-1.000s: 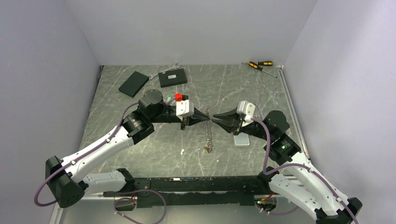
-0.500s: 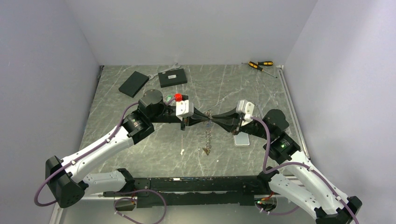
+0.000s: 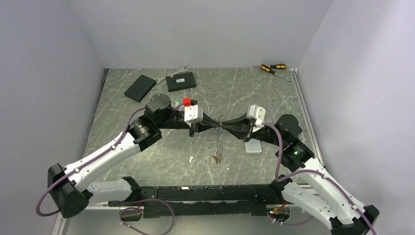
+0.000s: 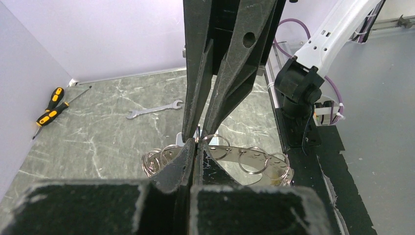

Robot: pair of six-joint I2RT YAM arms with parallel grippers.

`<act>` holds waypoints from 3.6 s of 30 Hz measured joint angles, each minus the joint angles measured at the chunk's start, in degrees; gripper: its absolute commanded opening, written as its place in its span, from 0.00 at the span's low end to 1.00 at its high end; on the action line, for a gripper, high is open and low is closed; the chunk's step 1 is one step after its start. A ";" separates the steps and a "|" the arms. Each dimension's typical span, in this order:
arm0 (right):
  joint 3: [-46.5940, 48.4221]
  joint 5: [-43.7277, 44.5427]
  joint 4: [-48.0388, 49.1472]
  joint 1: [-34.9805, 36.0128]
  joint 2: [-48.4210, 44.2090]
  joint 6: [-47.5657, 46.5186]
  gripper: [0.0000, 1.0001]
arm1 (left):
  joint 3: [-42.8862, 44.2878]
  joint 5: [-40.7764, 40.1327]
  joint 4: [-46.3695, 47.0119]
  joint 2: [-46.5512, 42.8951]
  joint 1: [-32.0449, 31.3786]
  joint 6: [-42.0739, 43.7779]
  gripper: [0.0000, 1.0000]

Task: Put the keys on the keyring

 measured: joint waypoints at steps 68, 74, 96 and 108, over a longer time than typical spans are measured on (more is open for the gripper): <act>-12.66 16.00 -1.70 2.99 -11.19 -20.04 0.00 | 15.13 -46.56 -30.05 18.58 15.85 -26.45 0.62; -12.66 15.96 -2.67 3.19 -13.31 -18.51 0.00 | 33.86 -55.58 -43.65 39.21 20.04 -34.88 0.62; -12.72 16.02 -8.15 3.32 -19.82 -17.79 0.00 | 57.20 -64.54 -61.77 68.63 21.44 -44.04 0.47; -12.98 16.00 -9.44 3.32 -20.17 -17.77 0.00 | 58.60 -64.32 -59.10 71.56 21.44 -43.47 0.39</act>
